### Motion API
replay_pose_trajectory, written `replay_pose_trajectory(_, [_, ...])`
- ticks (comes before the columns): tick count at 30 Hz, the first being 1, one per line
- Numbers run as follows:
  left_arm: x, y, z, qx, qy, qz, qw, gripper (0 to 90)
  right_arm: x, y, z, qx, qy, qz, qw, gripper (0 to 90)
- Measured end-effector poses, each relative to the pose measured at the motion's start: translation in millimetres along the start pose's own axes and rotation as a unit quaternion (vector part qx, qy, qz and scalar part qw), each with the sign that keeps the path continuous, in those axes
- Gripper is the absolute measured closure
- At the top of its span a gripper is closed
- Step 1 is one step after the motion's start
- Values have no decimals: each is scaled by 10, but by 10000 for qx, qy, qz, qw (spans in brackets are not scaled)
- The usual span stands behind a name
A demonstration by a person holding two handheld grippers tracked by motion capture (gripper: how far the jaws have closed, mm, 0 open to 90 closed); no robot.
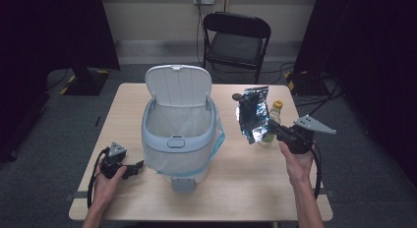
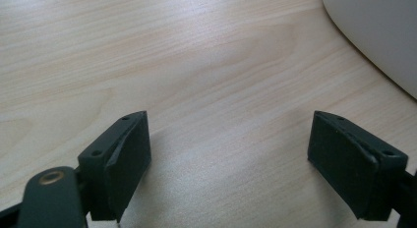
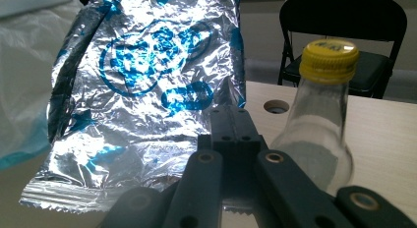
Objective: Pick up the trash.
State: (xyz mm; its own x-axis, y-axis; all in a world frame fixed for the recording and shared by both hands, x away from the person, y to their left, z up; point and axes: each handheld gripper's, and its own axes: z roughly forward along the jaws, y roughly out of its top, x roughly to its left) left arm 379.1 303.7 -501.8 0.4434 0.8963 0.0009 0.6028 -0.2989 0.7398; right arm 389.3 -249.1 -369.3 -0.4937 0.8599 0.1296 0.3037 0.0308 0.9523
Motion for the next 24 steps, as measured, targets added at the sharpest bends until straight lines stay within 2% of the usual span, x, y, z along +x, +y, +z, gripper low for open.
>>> replay_pose_trajectory(8, [-2,0,1,-5,2,-7,10000,159,52,153,-61,-277,172,60,9994,900])
replay_pose_trajectory(24, [-1,0,0,-1,4,0,10000,159,371,529,-129,-656,463,-280,9964,900])
